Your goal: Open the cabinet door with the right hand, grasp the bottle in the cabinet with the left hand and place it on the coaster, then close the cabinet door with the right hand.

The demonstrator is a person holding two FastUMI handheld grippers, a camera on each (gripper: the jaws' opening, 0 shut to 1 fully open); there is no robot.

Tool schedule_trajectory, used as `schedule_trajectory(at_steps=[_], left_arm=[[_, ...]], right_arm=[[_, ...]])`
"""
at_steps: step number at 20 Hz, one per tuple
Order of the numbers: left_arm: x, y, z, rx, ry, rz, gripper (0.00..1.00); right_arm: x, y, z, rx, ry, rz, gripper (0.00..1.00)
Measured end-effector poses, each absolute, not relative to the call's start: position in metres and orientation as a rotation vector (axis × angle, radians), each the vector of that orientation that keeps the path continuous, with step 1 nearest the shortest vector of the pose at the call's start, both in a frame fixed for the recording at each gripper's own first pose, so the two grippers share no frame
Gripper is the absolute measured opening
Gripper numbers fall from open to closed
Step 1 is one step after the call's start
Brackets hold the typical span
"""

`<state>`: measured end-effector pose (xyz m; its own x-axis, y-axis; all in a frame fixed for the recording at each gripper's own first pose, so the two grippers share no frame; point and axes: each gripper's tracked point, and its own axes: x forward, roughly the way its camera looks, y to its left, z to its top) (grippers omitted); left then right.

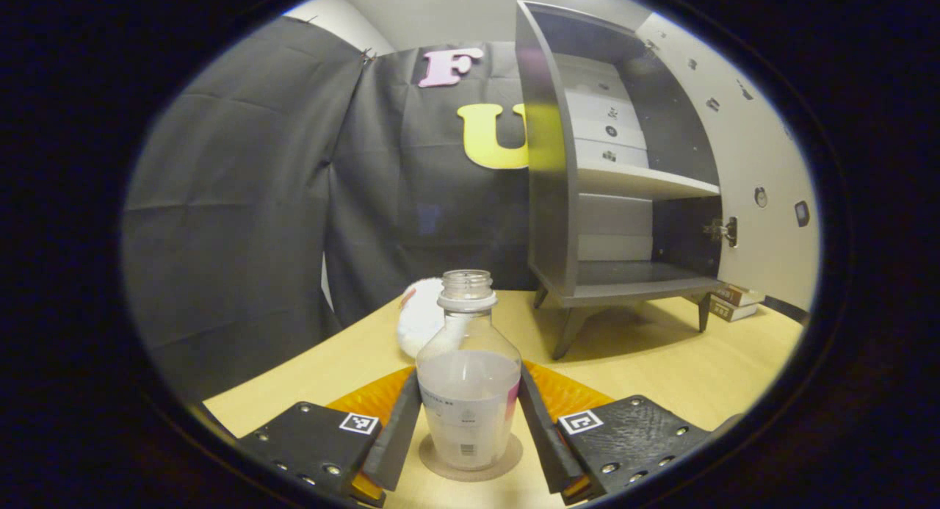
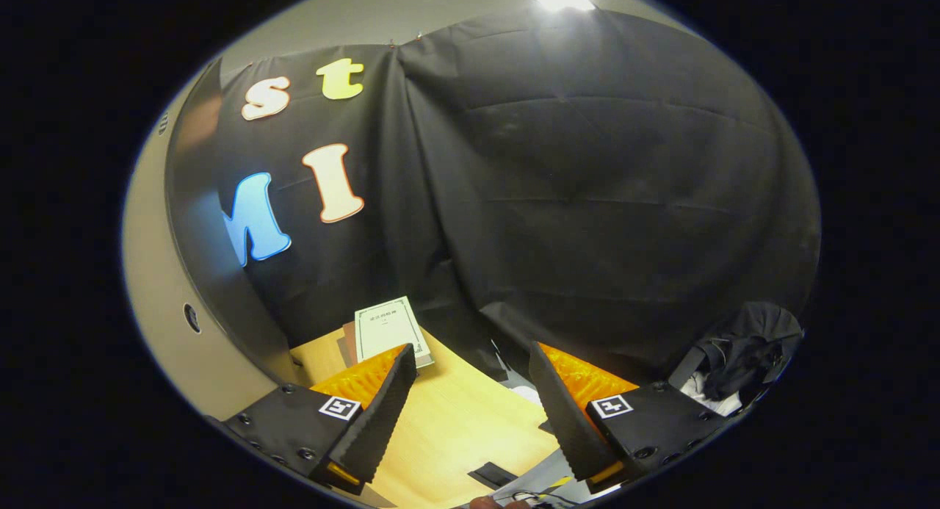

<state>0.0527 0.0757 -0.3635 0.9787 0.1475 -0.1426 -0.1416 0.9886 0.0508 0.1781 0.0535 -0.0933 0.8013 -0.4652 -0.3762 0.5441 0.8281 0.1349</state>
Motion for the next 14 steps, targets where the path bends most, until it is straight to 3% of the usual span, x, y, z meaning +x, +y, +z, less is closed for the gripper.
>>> schedule_trajectory(at_steps=[13, 14], left_arm=[[0.051, 0.07, -0.356, 0.087, 0.272, 0.201, 0.75], [0.051, 0.072, -0.346, 0.109, 0.26, 0.213, 0.8]], right_arm=[[0.192, 0.071, -0.109, 0.135, 0.397, -0.366, 0.98], [0.193, 0.079, -0.113, 0.19, 0.409, -0.344, 0.98]])
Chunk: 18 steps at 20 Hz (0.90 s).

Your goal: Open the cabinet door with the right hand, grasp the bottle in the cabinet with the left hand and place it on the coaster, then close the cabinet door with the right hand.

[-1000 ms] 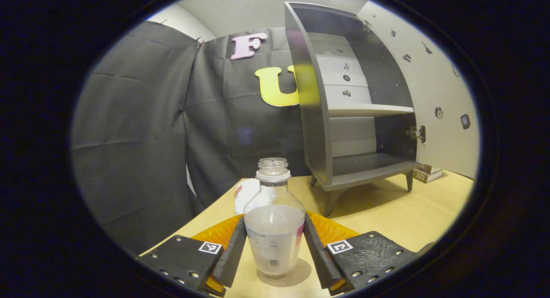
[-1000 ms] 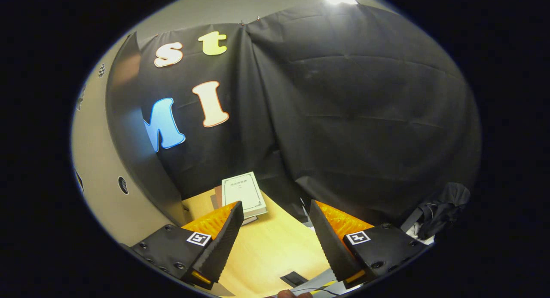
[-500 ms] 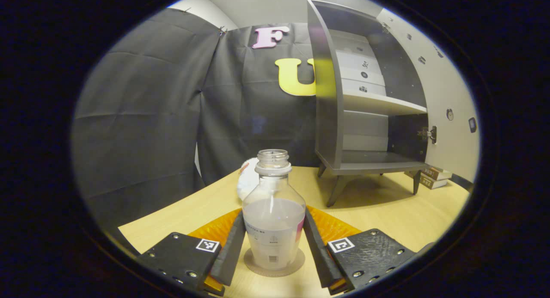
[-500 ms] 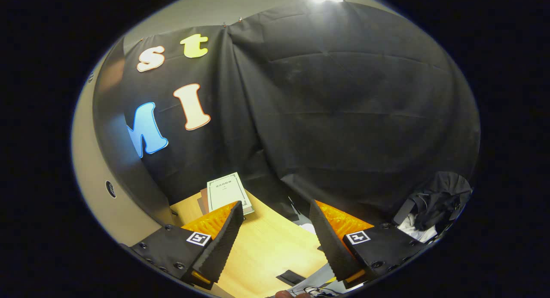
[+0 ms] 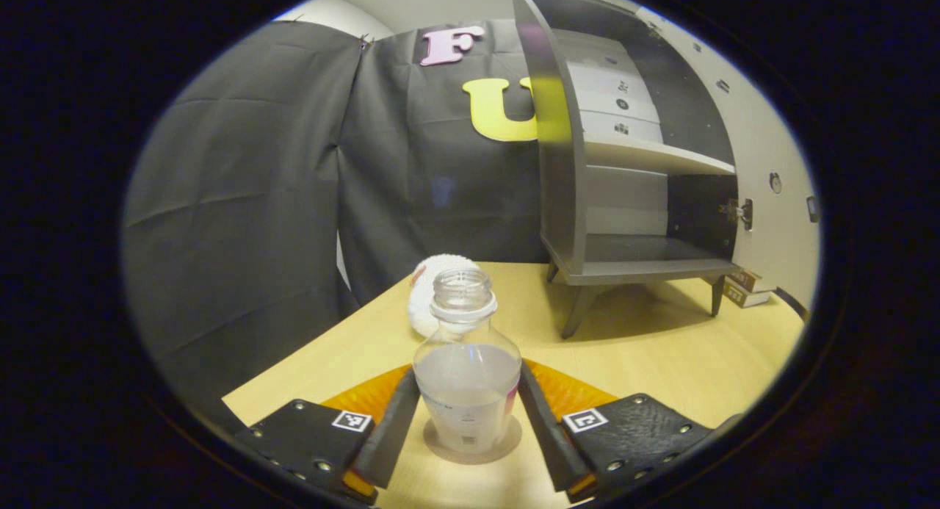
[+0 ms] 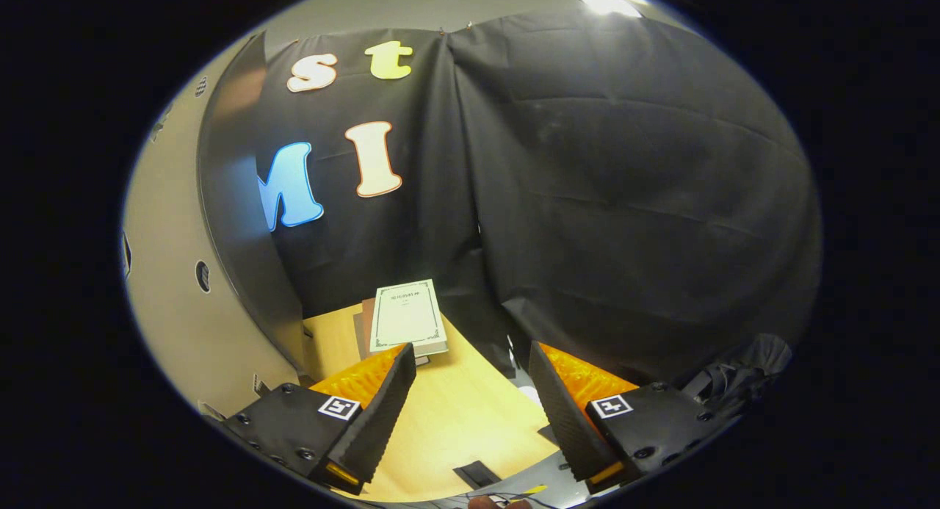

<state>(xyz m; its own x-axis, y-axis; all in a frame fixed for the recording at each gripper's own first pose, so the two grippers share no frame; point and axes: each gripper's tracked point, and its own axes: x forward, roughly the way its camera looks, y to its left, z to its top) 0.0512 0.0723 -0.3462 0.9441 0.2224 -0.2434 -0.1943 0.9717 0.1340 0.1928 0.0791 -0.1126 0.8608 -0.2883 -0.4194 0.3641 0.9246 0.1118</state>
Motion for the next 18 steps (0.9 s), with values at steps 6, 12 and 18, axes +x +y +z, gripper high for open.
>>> schedule_trajectory(at_steps=[6, 12, 18], left_arm=[[0.037, 0.06, -0.288, 0.136, 0.214, 0.231, 0.89], [-0.014, 0.035, -0.241, 0.179, 0.189, 0.278, 0.88], [-0.039, 0.009, -0.161, 0.239, 0.144, 0.25, 0.89]], right_arm=[[0.187, 0.073, -0.133, 0.245, 0.428, -0.35, 0.98], [0.176, 0.053, -0.14, 0.198, 0.402, -0.399, 0.98], [0.181, 0.059, -0.1, 0.164, 0.279, -0.386, 0.98]])
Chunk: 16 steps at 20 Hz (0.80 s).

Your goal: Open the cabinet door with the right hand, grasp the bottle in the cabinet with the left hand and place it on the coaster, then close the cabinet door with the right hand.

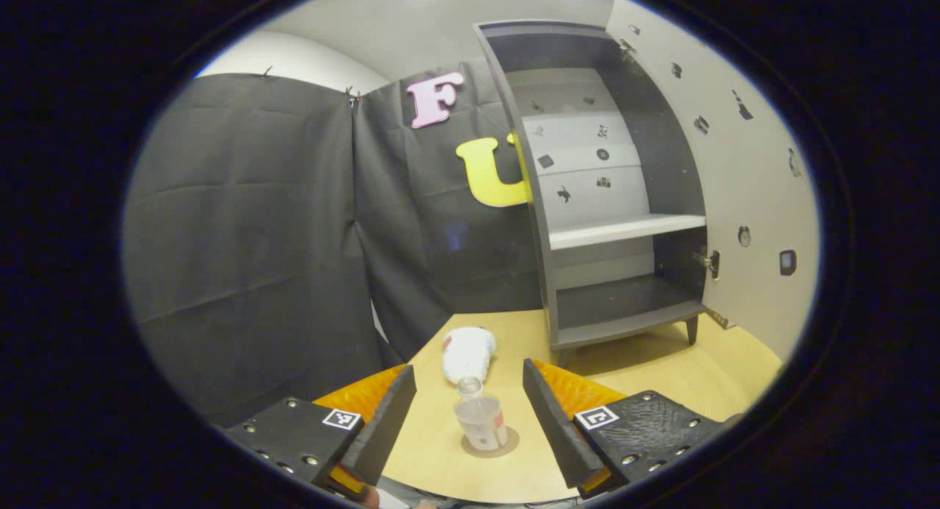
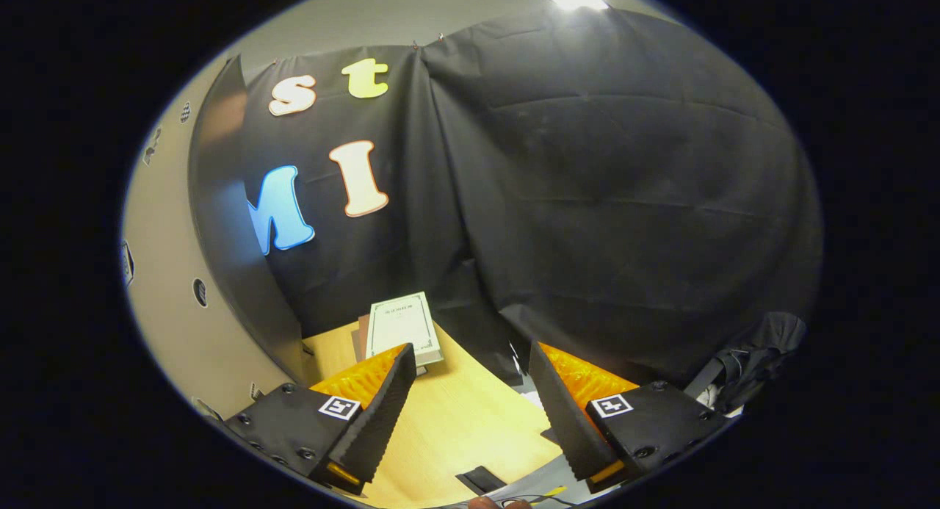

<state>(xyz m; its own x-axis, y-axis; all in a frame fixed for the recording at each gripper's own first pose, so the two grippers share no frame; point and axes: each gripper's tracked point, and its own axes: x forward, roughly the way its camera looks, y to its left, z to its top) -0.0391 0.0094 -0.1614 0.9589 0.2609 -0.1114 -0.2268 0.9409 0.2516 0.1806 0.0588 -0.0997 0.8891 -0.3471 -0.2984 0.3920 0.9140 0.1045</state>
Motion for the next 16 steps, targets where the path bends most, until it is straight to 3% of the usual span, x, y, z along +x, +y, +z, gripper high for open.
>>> schedule_trajectory(at_steps=[7, 11, 13, 15, 16], left_arm=[[-0.042, -0.011, -0.089, 0.087, 0.113, 0.277, 0.89], [-0.033, -0.021, -0.057, 0.059, 0.1, 0.233, 0.89], [-0.029, -0.025, -0.039, 0.053, 0.082, 0.211, 0.89], [-0.02, -0.03, -0.025, 0.058, 0.075, 0.191, 0.89], [-0.017, -0.036, -0.022, 0.056, 0.082, 0.175, 0.89]], right_arm=[[0.171, 0.069, -0.049, 0.035, 0.193, -0.311, 0.98], [0.165, 0.09, -0.022, -0.029, 0.182, -0.193, 0.98], [0.16, 0.095, -0.006, -0.068, 0.178, -0.142, 0.92], [0.158, 0.107, 0.005, -0.051, 0.181, -0.092, 0.98], [0.157, 0.114, 0.01, -0.029, 0.177, -0.07, 0.93]])
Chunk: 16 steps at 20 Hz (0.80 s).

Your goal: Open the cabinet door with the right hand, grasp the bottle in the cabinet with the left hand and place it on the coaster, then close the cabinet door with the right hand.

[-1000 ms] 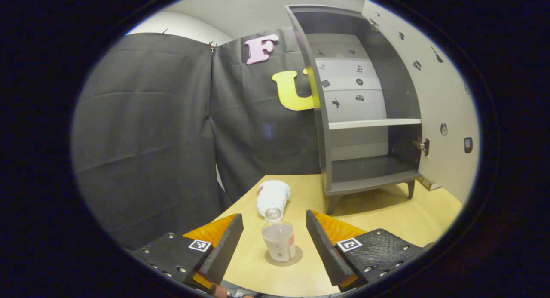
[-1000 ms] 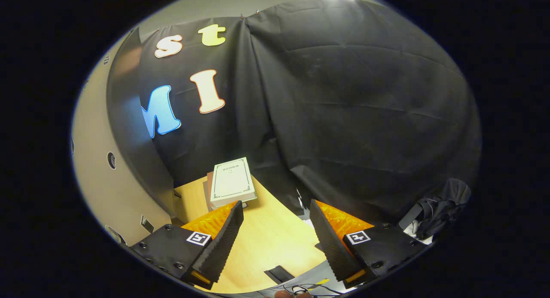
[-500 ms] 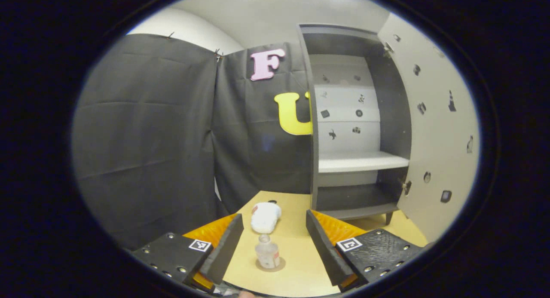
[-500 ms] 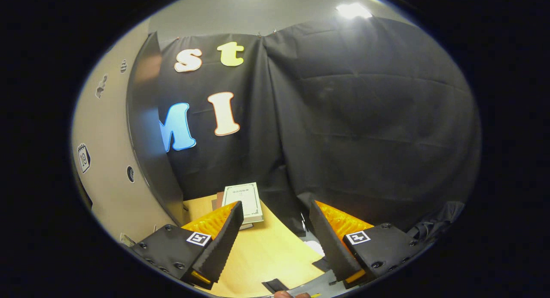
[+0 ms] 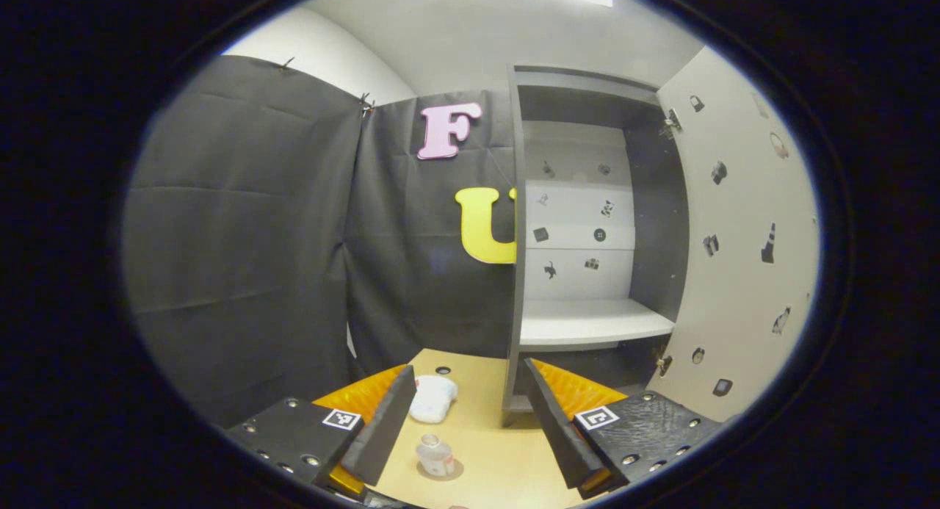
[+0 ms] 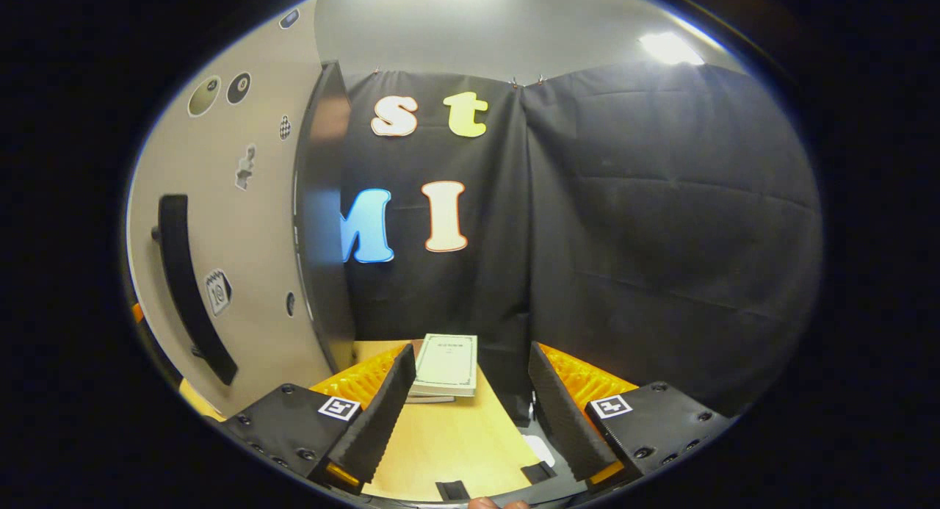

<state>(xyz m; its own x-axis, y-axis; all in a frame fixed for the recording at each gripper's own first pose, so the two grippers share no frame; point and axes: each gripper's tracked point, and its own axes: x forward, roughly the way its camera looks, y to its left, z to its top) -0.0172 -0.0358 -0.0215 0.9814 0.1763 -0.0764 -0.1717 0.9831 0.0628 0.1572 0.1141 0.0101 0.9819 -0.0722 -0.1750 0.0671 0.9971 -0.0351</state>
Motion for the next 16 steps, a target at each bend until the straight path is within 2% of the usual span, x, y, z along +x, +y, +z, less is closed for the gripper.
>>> schedule_trajectory(at_steps=[2, 3, 5, 6, 7, 8, 9, 10, 11, 14, 15, 16], left_arm=[[-0.013, -0.047, -0.012, 0.05, 0.066, 0.147, 0.89], [-0.009, -0.051, -0.009, 0.047, 0.06, 0.133, 0.89], [-0.004, -0.06, -0.007, 0.047, 0.055, 0.108, 0.89], [-0.002, -0.063, -0.005, 0.053, 0.052, 0.098, 0.89], [0.0, -0.064, -0.004, 0.058, 0.049, 0.091, 0.89], [0.001, -0.065, -0.002, 0.058, 0.046, 0.084, 0.89], [0.003, -0.065, 0.0, 0.053, 0.042, 0.078, 0.89], [0.003, -0.066, 0.001, 0.044, 0.038, 0.071, 0.89], [0.003, -0.065, 0.002, 0.034, 0.036, 0.066, 0.89], [0.001, -0.052, 0.005, 0.033, 0.031, 0.07, 0.89], [-0.003, -0.046, 0.007, 0.043, 0.029, 0.076, 0.89], [-0.006, -0.04, 0.008, 0.056, 0.023, 0.085, 0.89]], right_arm=[[0.158, 0.128, 0.019, 0.009, 0.165, -0.032, 0.93], [0.158, 0.135, 0.024, 0.017, 0.155, -0.013, 0.98], [0.157, 0.151, 0.027, 0.017, 0.143, 0.04, 0.98], [0.155, 0.155, 0.026, 0.02, 0.15, 0.057, 0.93], [0.153, 0.16, 0.027, 0.031, 0.153, 0.072, 0.93], [0.152, 0.167, 0.03, 0.041, 0.151, 0.086, 0.98], [0.152, 0.173, 0.031, 0.041, 0.146, 0.096, 0.93], [0.153, 0.178, 0.032, 0.034, 0.141, 0.102, 0.93], [0.153, 0.184, 0.033, 0.019, 0.132, 0.112, 0.98], [0.152, 0.203, 0.039, -0.029, 0.097, 0.147, 0.98], [0.149, 0.214, 0.041, -0.039, 0.084, 0.169, 0.93], [0.146, 0.215, 0.043, -0.072, 0.063, 0.149, 0.98]])
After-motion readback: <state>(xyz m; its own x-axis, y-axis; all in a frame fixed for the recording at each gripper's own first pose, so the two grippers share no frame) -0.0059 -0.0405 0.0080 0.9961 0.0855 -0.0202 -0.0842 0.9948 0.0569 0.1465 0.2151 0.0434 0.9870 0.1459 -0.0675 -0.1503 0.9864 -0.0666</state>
